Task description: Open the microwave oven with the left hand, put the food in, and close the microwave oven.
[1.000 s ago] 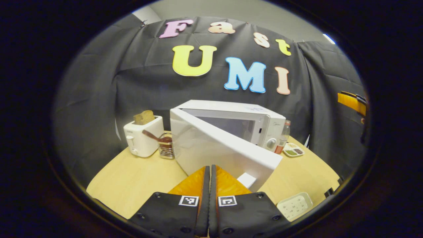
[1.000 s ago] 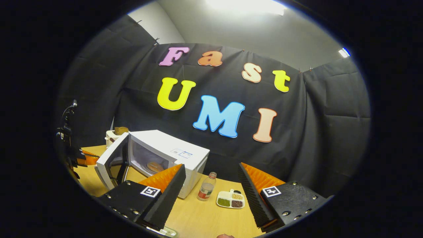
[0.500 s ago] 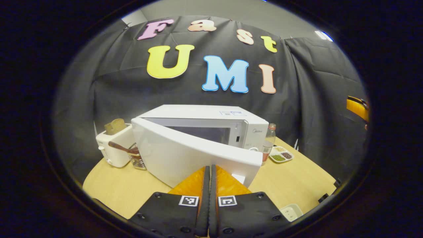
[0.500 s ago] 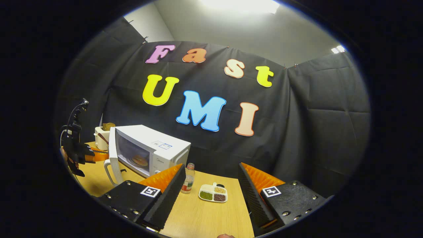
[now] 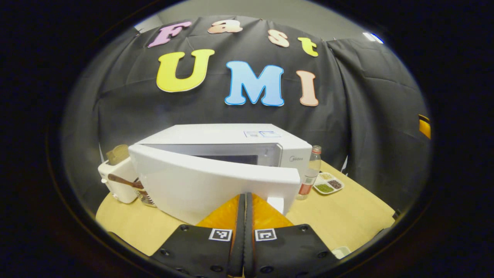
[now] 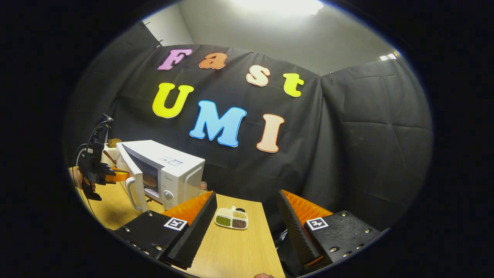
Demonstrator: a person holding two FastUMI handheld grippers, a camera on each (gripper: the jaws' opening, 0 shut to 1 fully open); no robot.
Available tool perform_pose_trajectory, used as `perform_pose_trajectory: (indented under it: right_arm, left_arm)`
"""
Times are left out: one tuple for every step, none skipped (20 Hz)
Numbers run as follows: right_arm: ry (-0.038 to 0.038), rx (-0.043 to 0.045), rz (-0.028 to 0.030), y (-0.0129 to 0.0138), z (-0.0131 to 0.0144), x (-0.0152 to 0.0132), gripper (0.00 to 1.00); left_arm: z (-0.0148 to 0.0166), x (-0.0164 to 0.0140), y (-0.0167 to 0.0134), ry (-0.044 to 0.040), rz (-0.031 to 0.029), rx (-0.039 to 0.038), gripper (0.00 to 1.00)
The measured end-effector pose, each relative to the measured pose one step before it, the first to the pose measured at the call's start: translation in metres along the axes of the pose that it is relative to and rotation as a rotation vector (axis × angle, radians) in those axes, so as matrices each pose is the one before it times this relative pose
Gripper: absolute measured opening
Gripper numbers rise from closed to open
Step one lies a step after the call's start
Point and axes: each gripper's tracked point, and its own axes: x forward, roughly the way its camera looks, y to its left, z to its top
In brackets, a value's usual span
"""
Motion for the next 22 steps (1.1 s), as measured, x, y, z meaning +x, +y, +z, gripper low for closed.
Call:
perform_pose_trajectory:
  right_arm:
    - [0.00177,0.00232,-0.00206,-0.00112,-0.00176,-0.00172,0.96]
    - [0.00376,0.00082,-0.00338,-0.00195,-0.00220,-0.00192,0.96]
    - [0.00589,0.00139,-0.00321,-0.00143,-0.00250,-0.00056,0.96]
    - [0.00604,0.00371,-0.00172,-0.00240,-0.00388,-0.00203,0.96]
    - [0.00345,0.00359,-0.00341,-0.00244,-0.00216,-0.00056,0.96]
    - [0.00513,0.00155,-0.00303,-0.00265,-0.00240,0.00062,0.96]
    - [0.00397,-0.00017,-0.00568,-0.00263,-0.00160,-0.00021,0.96]
    - [0.00413,0.00076,-0.00516,-0.00315,-0.00299,0.00066,0.96]
    - [0.00453,0.00181,-0.00445,-0.00279,-0.00139,0.00012,0.96]
    - [0.00425,0.00152,-0.00527,-0.00320,-0.00157,-0.00007,0.96]
    - [0.00517,0.00010,-0.00588,-0.00361,-0.00176,-0.00075,0.96]
    - [0.00392,-0.00008,-0.00567,-0.00302,-0.00269,0.00019,0.96]
    - [0.00356,-0.00007,-0.00688,-0.00451,-0.00166,-0.00130,0.96]
    - [0.00362,0.00076,-0.00533,-0.00332,-0.00245,-0.00030,0.96]
    - [0.00263,0.00151,-0.00528,-0.00314,-0.00128,-0.00067,0.96]
    - [-0.00033,0.00308,-0.00611,-0.00265,-0.00042,0.00026,0.96]
    - [-0.00088,0.00601,-0.00300,-0.00284,-0.00062,0.00007,0.96]
    - [0.00081,0.00644,0.00154,-0.00075,-0.00092,0.00021,0.96]
    - [0.00064,0.00539,0.00194,-0.00027,-0.00051,0.00032,0.96]
    - [0.00059,0.00546,0.00486,0.00107,-0.00068,0.00172,0.96]
    - [0.00142,0.00480,0.01140,0.00234,-0.00043,0.00096,0.96]
    - [0.00449,0.00217,0.01140,0.00226,-0.00215,0.00072,0.96]
  left_arm:
    - [0.00212,0.00616,-0.00158,-0.00036,0.00050,0.00222,0.08]
    - [0.00091,0.00723,-0.00008,0.00067,0.00034,0.00157,0.13]
    - [0.00171,0.00713,-0.00200,0.00118,-0.00004,0.00157,0.10]
    - [0.00203,0.00658,-0.00091,0.00110,0.00136,0.00136,0.07]
    - [0.00231,0.00806,-0.00093,0.00092,0.00185,0.00093,0.08]
    - [0.00207,0.00804,-0.00031,0.00104,0.00325,-0.00007,0.08]
    - [-0.00043,0.00711,-0.00089,0.00522,0.00466,-0.00140,0.08]
    - [-0.00127,0.00663,-0.00116,0.00567,0.00262,-0.00635,0.08]
    - [0.00108,0.00548,-0.00194,0.00168,0.00147,-0.01172,0.08]
    - [0.00069,0.00521,-0.00078,-0.00020,0.00159,-0.01172,0.08]
    - [0.00149,0.00465,-0.00043,-0.00099,0.00681,-0.00739,0.08]
    - [0.00078,0.00362,0.00013,-0.00231,0.00295,-0.00658,0.11]
    - [0.00237,0.00344,-0.00049,0.00087,0.00146,-0.00812,0.08]
    - [0.00042,0.00313,0.00097,0.00395,0.00233,-0.01159,0.08]
    - [-0.00033,-0.00064,0.00056,-0.00222,-0.00262,-0.01320,0.08]
    - [0.00061,0.00013,-0.00032,-0.00585,-0.00510,-0.01357,0.08]
    - [-0.00008,0.00136,0.00141,-0.00093,-0.00317,-0.00915,0.08]
    - [-0.00112,-0.00002,0.00004,-0.00262,-0.00300,-0.00099,0.08]
    - [0.00109,0.00103,0.00104,-0.00343,-0.00079,0.00563,0.08]
    - [0.00221,0.00336,-0.00034,-0.00261,0.00542,0.00691,0.09]
    - [0.00551,0.00433,0.00506,0.00191,0.03338,0.02067,0.10]
    - [-0.00626,0.00011,0.00034,0.02552,0.01032,-0.00352,0.10]
